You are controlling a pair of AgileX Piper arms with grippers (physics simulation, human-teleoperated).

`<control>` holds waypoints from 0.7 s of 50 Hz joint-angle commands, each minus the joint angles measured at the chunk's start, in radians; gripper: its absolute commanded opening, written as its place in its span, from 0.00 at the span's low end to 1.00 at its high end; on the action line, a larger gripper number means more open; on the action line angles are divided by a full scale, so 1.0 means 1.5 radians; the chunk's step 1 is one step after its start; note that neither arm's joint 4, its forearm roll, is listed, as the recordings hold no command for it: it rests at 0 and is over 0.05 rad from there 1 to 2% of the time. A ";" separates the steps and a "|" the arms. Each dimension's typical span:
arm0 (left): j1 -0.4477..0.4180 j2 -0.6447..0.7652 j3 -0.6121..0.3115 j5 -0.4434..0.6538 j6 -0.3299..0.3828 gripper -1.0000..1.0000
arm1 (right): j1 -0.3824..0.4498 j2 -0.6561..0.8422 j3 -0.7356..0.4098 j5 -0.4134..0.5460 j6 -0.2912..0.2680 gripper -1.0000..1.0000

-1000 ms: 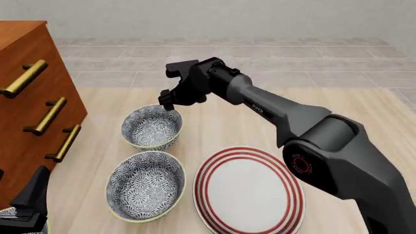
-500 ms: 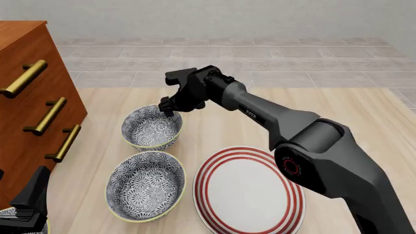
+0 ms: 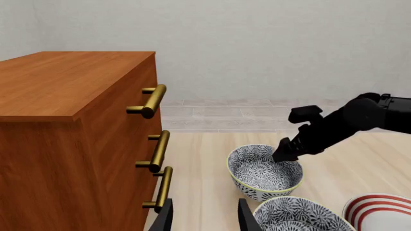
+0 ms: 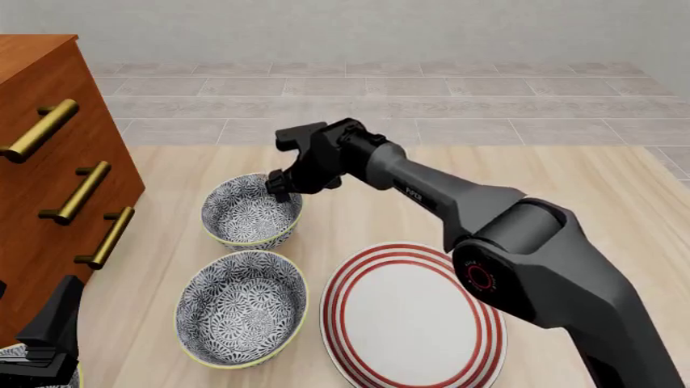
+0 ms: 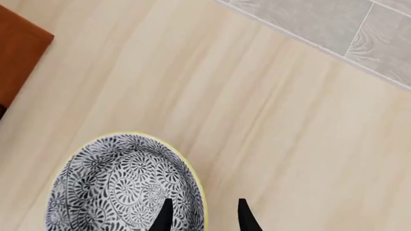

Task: Pick up the bowl and put it in the front on the plate.

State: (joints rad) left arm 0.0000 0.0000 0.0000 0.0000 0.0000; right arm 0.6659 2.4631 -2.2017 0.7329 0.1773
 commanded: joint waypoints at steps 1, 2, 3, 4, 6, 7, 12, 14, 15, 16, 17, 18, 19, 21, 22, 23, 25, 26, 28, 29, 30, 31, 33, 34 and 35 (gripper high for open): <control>0.000 0.000 0.000 0.000 0.000 1.00 | 0.002 0.003 0.006 -0.004 -0.001 1.00; 0.000 0.000 0.000 0.000 0.000 1.00 | 0.002 0.002 0.007 -0.004 -0.001 1.00; 0.000 0.000 0.000 0.000 0.000 1.00 | 0.003 0.002 0.008 -0.005 -0.001 1.00; 0.000 0.000 0.000 0.000 0.000 1.00 | 0.002 0.003 0.007 -0.005 -0.001 1.00; 0.000 0.000 0.000 0.000 0.000 1.00 | 0.004 0.002 0.010 -0.007 0.001 1.00; 0.000 0.000 0.000 0.000 0.000 1.00 | 0.003 0.003 0.010 -0.007 -0.001 1.00; 0.000 0.000 0.000 0.000 0.000 1.00 | 0.004 0.004 0.013 -0.008 -0.001 1.00; 0.000 0.000 0.000 0.000 0.000 1.00 | 0.005 0.003 0.016 -0.010 -0.002 1.00; 0.000 0.000 0.000 0.000 0.000 1.00 | 0.005 0.002 0.017 -0.010 -0.001 1.00; 0.000 0.000 0.000 0.000 0.000 1.00 | 0.005 0.002 0.019 -0.011 -0.002 1.00; 0.000 0.000 0.000 0.000 0.000 1.00 | 0.005 0.002 0.019 -0.011 -0.003 1.00; 0.000 0.000 0.000 0.000 0.000 1.00 | 0.005 0.002 0.019 -0.010 -0.002 1.00; 0.000 0.000 0.000 0.000 0.000 1.00 | 0.006 0.001 0.020 -0.011 -0.002 1.00; 0.000 0.000 0.000 0.000 0.000 1.00 | 0.004 0.003 0.016 -0.009 -0.003 1.00; 0.000 0.000 0.000 0.000 0.000 1.00 | 0.005 0.002 0.018 -0.009 -0.003 1.00; 0.000 0.000 0.000 0.000 0.000 1.00 | 0.006 0.001 0.020 -0.010 -0.002 1.00; 0.000 0.000 0.000 0.000 0.000 1.00 | 0.005 0.002 0.019 -0.010 -0.004 1.00; 0.000 0.000 0.000 0.000 0.000 1.00 | 0.004 0.003 0.018 -0.009 -0.004 1.00; 0.000 0.000 0.000 0.000 0.000 1.00 | 0.004 0.003 0.018 -0.008 -0.004 1.00; 0.000 0.000 0.000 0.000 0.000 1.00 | 0.005 0.002 0.019 -0.010 -0.003 1.00; 0.000 0.000 0.000 0.000 0.000 1.00 | 0.006 0.001 0.021 -0.011 -0.001 1.00; 0.000 0.000 0.000 0.000 0.000 1.00 | 0.006 0.001 0.021 -0.011 0.000 1.00; 0.000 0.000 0.000 0.000 0.000 1.00 | 0.005 0.001 0.020 -0.011 -0.001 0.00; 0.000 0.000 0.000 0.000 0.000 1.00 | 0.005 0.002 0.020 -0.011 -0.001 0.00; 0.000 0.000 0.000 0.000 0.000 1.00 | 0.005 0.001 0.020 -0.012 -0.001 0.00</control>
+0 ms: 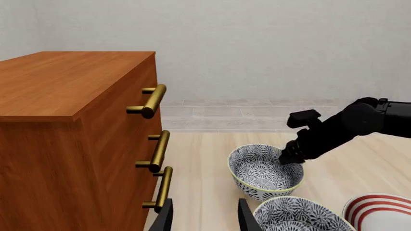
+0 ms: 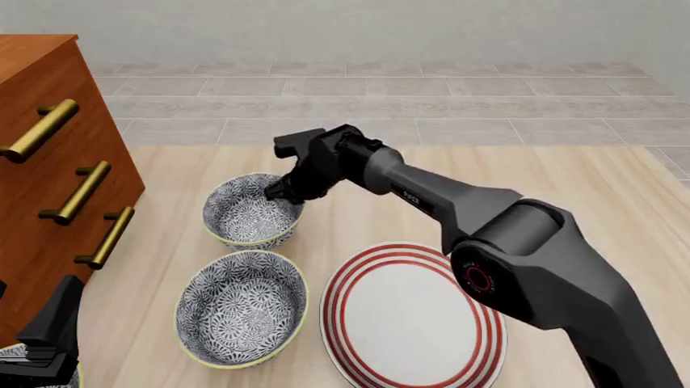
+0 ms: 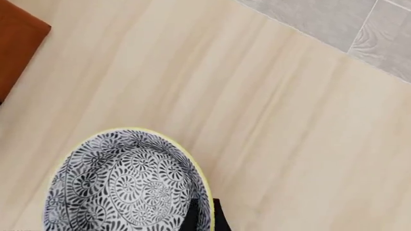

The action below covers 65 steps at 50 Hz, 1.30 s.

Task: Pick up the bowl and put it in the front on the plate.

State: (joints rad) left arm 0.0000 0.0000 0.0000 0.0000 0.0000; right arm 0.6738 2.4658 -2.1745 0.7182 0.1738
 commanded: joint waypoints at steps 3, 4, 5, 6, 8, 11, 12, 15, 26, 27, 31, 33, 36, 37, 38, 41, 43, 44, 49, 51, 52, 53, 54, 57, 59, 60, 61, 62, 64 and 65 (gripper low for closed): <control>0.000 0.000 0.000 0.000 0.000 1.00 | -0.004 0.002 -0.005 0.001 -0.001 0.00; 0.000 0.000 0.000 0.000 0.000 1.00 | -0.004 0.002 -0.005 0.001 -0.001 0.00; 0.000 0.000 0.000 0.000 0.000 1.00 | -0.004 0.003 -0.007 0.002 -0.002 0.00; 0.000 0.000 0.000 0.000 0.000 1.00 | -0.004 0.003 -0.009 0.003 -0.003 0.00; 0.000 0.000 0.000 0.000 0.000 1.00 | -0.005 0.005 -0.015 0.006 -0.004 0.00; 0.000 0.000 0.000 0.000 0.000 1.00 | -0.009 0.011 -0.028 0.012 -0.007 0.00; 0.000 0.000 0.000 0.000 0.000 1.00 | -0.010 0.014 -0.036 0.015 -0.008 0.00; 0.000 0.000 0.000 0.000 0.000 1.00 | -0.012 0.016 -0.045 0.020 -0.011 0.00; 0.000 0.000 0.000 0.000 0.000 1.00 | -0.019 0.019 -0.075 0.033 -0.021 0.00; 0.000 0.000 0.000 0.000 0.000 1.00 | -0.019 0.018 -0.078 0.034 -0.021 0.00; 0.000 0.000 0.000 0.000 0.000 1.00 | -0.019 0.015 -0.089 0.039 -0.023 0.00; 0.000 0.000 0.000 0.000 0.000 1.00 | -0.019 0.015 -0.097 0.042 -0.024 0.00; 0.000 0.000 0.000 0.000 0.000 1.00 | -0.022 0.018 -0.117 0.051 -0.026 0.00; 0.000 0.000 0.000 0.000 0.000 1.00 | -0.022 0.019 -0.123 0.054 -0.027 0.00; 0.000 0.000 0.000 0.000 0.000 1.00 | -0.021 0.018 -0.125 0.054 -0.026 0.00; 0.000 0.000 0.000 0.000 0.000 1.00 | -0.021 0.015 -0.128 0.056 -0.025 0.00; 0.000 0.000 0.000 0.000 0.000 1.00 | -0.020 0.013 -0.127 0.055 -0.024 0.00; 0.000 0.000 0.000 0.000 0.000 1.00 | -0.019 0.011 -0.126 0.054 -0.023 0.00; 0.000 0.000 0.000 0.000 0.000 1.00 | -0.019 -0.002 -0.114 0.044 -0.013 0.00; 0.000 0.000 0.000 0.000 0.000 1.00 | -0.020 -0.007 -0.110 0.040 -0.008 0.00; 0.000 0.000 0.000 0.000 0.000 1.00 | -0.021 -0.010 -0.107 0.037 -0.003 0.00; 0.000 0.000 0.000 0.000 0.000 1.00 | -0.022 -0.012 -0.104 0.034 -0.002 0.00; 0.000 0.000 0.000 0.000 0.000 1.00 | -0.021 -0.015 -0.100 0.032 -0.001 0.00; 0.000 0.000 0.000 0.000 0.000 1.00 | -0.021 -0.031 -0.077 0.013 0.015 0.00; 0.000 0.000 0.000 0.000 0.000 1.00 | -0.021 -0.039 -0.062 0.002 0.030 0.00; 0.000 0.000 0.000 0.000 0.000 1.00 | -0.022 -0.044 -0.055 -0.004 0.030 0.00; 0.000 0.000 0.000 0.000 0.000 1.00 | -0.022 -0.049 -0.047 -0.011 0.034 0.00; 0.000 0.000 0.000 0.000 0.000 1.00 | -0.022 -0.056 -0.034 -0.019 0.041 0.00; 0.000 0.000 0.000 0.000 0.000 1.00 | -0.023 -0.066 -0.018 -0.030 0.050 0.00; 0.000 0.000 0.000 0.000 0.000 1.00 | -0.025 -0.069 -0.014 -0.033 0.052 0.00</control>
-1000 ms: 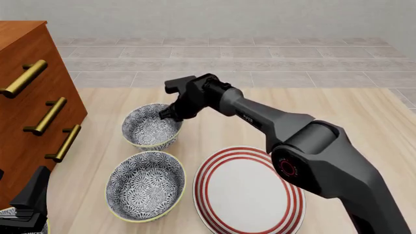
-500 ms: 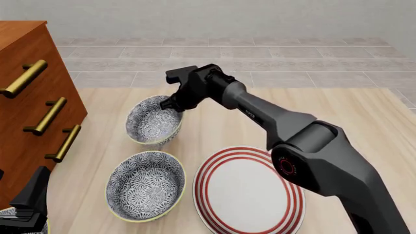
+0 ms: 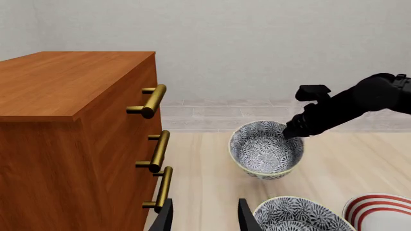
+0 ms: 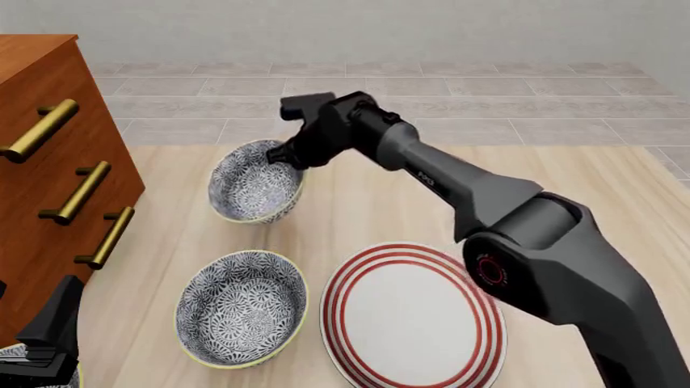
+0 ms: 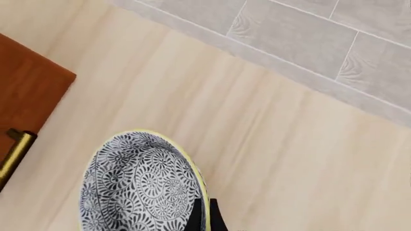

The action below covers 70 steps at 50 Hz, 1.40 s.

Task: Pick up the bowl and put it in the front on the plate.

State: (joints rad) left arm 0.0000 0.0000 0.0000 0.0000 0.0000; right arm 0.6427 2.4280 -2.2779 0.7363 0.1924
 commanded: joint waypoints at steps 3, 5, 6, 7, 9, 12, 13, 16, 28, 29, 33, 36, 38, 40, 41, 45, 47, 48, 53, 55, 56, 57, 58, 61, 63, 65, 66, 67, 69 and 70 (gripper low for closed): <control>0.000 0.000 0.000 0.000 0.000 1.00 | -0.008 -0.057 0.072 -0.059 0.052 0.00; 0.000 0.000 0.000 0.000 0.000 1.00 | -0.009 -0.066 0.086 -0.068 0.058 0.00; 0.000 0.000 0.000 0.000 0.000 1.00 | -0.008 -0.069 0.093 -0.071 0.059 0.00; 0.000 0.000 0.000 0.000 0.000 1.00 | -0.009 -0.079 0.109 -0.083 0.071 0.00; 0.000 0.000 0.000 0.000 0.000 1.00 | -0.011 -0.087 0.123 -0.090 0.075 0.00; 0.000 0.000 0.000 0.000 0.000 1.00 | -0.013 -0.100 0.145 -0.105 0.087 0.00; 0.000 0.000 0.000 0.000 0.000 1.00 | -0.013 -0.107 0.157 -0.112 0.088 0.00; 0.000 0.000 0.000 0.000 0.000 1.00 | -0.016 -0.127 0.192 -0.133 0.102 0.00; 0.000 0.000 0.000 0.000 0.000 1.00 | -0.026 -0.197 0.308 -0.195 0.127 0.00; 0.000 0.000 0.000 0.000 0.000 1.00 | -0.025 -0.201 0.314 -0.199 0.127 0.00; 0.000 0.000 0.000 0.000 0.000 1.00 | -0.027 -0.231 0.356 -0.218 0.133 0.00; 0.000 0.000 0.000 0.000 0.000 1.00 | -0.029 -0.248 0.381 -0.230 0.137 0.00; 0.000 0.000 0.000 0.000 0.000 1.00 | -0.030 -0.262 0.401 -0.239 0.140 0.00; 0.000 0.000 0.000 0.000 0.000 1.00 | -0.033 -0.281 0.429 -0.251 0.143 0.00; 0.000 0.000 0.000 0.000 0.000 1.00 | -0.035 -0.287 0.438 -0.255 0.143 0.00; 0.000 0.000 0.000 0.000 0.000 1.00 | -0.040 -0.317 0.481 -0.274 0.149 0.00; 0.000 0.000 0.000 0.000 0.000 1.00 | -0.044 -0.327 0.498 -0.282 0.151 0.00; 0.000 0.000 0.000 0.000 0.000 1.00 | -0.046 -0.332 0.506 -0.286 0.150 0.00; 0.000 0.000 0.000 0.000 0.000 1.00 | -0.058 -0.364 0.547 -0.302 0.149 0.00; 0.000 0.000 0.000 0.000 0.000 1.00 | -0.061 -0.371 0.557 -0.306 0.151 0.00; 0.000 0.000 0.000 0.000 0.000 1.00 | -0.064 -0.373 0.561 -0.307 0.149 0.00; 0.000 0.000 0.000 0.000 0.000 1.00 | -0.067 -0.378 0.568 -0.310 0.147 0.00; 0.000 0.000 0.000 0.000 0.000 1.00 | -0.067 -0.382 0.574 -0.312 0.149 0.00; 0.000 0.000 0.000 0.000 0.000 1.00 | -0.072 -0.391 0.587 -0.316 0.150 0.00; 0.000 0.000 0.000 0.000 0.000 1.00 | -0.076 -0.397 0.596 -0.319 0.150 0.00; 0.000 0.000 0.000 0.000 0.000 1.00 | -0.079 -0.412 0.618 -0.327 0.154 0.00; 0.000 0.000 0.000 0.000 0.000 1.00 | -0.080 -0.418 0.626 -0.330 0.155 0.00; 0.000 0.000 0.000 0.000 0.000 1.00 | -0.081 -0.422 0.633 -0.333 0.157 0.00; 0.000 0.000 0.000 0.000 0.000 1.00 | -0.085 -0.436 0.654 -0.341 0.162 0.00; 0.000 0.000 0.000 0.000 0.000 1.00 | -0.086 -0.442 0.662 -0.344 0.166 0.00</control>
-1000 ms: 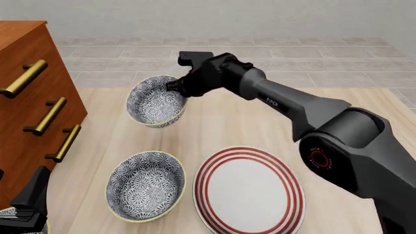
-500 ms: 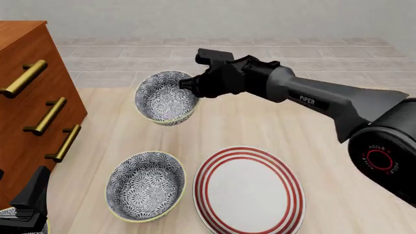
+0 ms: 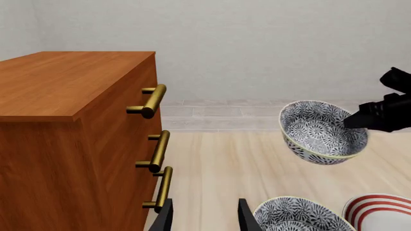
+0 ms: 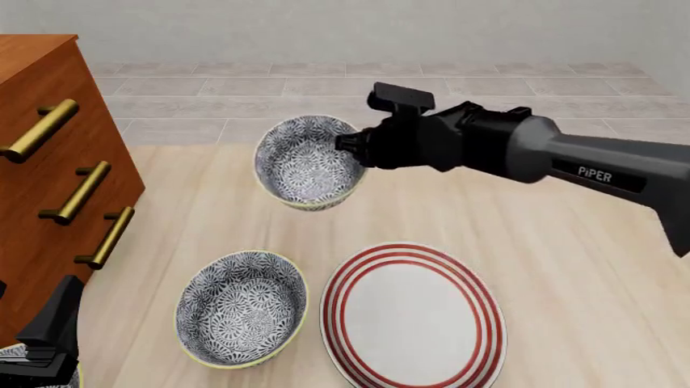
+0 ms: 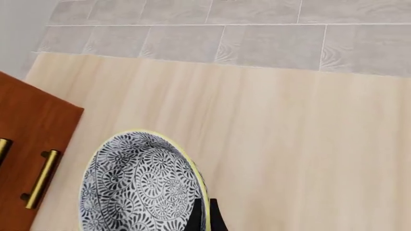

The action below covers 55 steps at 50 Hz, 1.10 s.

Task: Pick up the bowl and put it in the front on the plate.

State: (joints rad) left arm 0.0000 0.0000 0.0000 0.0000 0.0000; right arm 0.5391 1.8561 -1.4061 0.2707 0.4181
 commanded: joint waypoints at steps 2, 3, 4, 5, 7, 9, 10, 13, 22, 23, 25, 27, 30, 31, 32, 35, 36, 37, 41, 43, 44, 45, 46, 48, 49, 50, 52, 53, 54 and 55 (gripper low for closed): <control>0.000 0.000 0.000 0.000 0.000 1.00 | -0.019 -0.072 0.095 -0.037 0.015 0.00; 0.000 0.000 0.000 0.000 0.000 1.00 | -0.020 -0.075 0.101 -0.039 0.019 0.00; 0.000 0.000 0.000 0.000 0.000 1.00 | -0.021 -0.083 0.112 -0.042 0.020 0.00; 0.000 0.000 0.000 0.000 0.000 1.00 | -0.021 -0.086 0.117 -0.043 0.022 0.00; 0.000 0.000 0.000 0.000 0.000 1.00 | -0.021 -0.093 0.130 -0.047 0.026 0.00; 0.000 0.000 0.000 0.000 0.000 1.00 | -0.024 -0.098 0.140 -0.048 0.027 0.00; 0.000 0.000 0.000 0.000 0.000 1.00 | -0.027 -0.099 0.143 -0.049 0.027 0.00; 0.000 0.000 0.000 0.000 0.000 1.00 | -0.028 -0.113 0.168 -0.052 0.031 0.00; 0.000 0.000 0.000 0.000 0.000 1.00 | -0.038 -0.148 0.211 -0.051 0.035 0.00; 0.000 0.000 0.000 0.000 0.000 1.00 | -0.038 -0.151 0.214 -0.051 0.035 0.00; 0.000 0.000 0.000 0.000 0.000 1.00 | -0.042 -0.159 0.222 -0.051 0.036 0.00; 0.000 0.000 0.000 0.000 0.000 1.00 | -0.043 -0.167 0.230 -0.053 0.040 0.00; 0.000 0.000 0.000 0.000 0.000 1.00 | -0.049 -0.180 0.245 -0.054 0.041 0.00; 0.000 0.000 0.000 0.000 0.000 1.00 | -0.054 -0.186 0.250 -0.054 0.039 0.00; 0.000 0.000 0.000 0.000 0.000 1.00 | -0.057 -0.191 0.254 -0.053 0.039 0.00; 0.000 0.000 0.000 0.000 0.000 1.00 | -0.061 -0.208 0.269 -0.052 0.040 0.00; 0.000 0.000 0.000 0.000 0.000 1.00 | -0.062 -0.212 0.273 -0.052 0.040 0.00; 0.000 0.000 0.000 0.000 0.000 1.00 | -0.066 -0.217 0.275 -0.052 0.038 0.00; 0.000 0.000 0.000 0.000 0.000 1.00 | -0.074 -0.243 0.301 -0.055 0.043 0.00; 0.000 0.000 0.000 0.000 0.000 1.00 | -0.075 -0.252 0.312 -0.057 0.045 0.00; 0.000 0.000 0.000 0.000 0.000 1.00 | -0.079 -0.261 0.324 -0.059 0.044 0.00; 0.000 0.000 0.000 0.000 0.000 1.00 | -0.079 -0.264 0.328 -0.060 0.045 0.00; 0.000 0.000 0.000 0.000 0.000 1.00 | -0.080 -0.268 0.333 -0.061 0.045 0.00; 0.000 0.000 0.000 0.000 0.000 1.00 | -0.084 -0.277 0.342 -0.062 0.046 0.00; 0.000 0.000 0.000 0.000 0.000 1.00 | -0.086 -0.279 0.344 -0.062 0.045 0.00; 0.000 0.000 0.000 0.000 0.000 1.00 | -0.087 -0.281 0.347 -0.062 0.045 0.00; 0.000 0.000 0.000 0.000 0.000 1.00 | -0.091 -0.293 0.359 -0.064 0.045 0.00; 0.000 0.000 0.000 0.000 0.000 1.00 | -0.093 -0.300 0.365 -0.064 0.048 0.00; 0.000 0.000 0.000 0.000 0.000 1.00 | -0.093 -0.302 0.366 -0.063 0.046 0.00; 0.000 0.000 0.000 0.000 0.000 1.00 | -0.094 -0.306 0.370 -0.063 0.047 0.00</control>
State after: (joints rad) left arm 0.0000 0.0000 0.0000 0.0000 0.0000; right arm 0.4196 1.4661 -0.9134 0.1836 0.4821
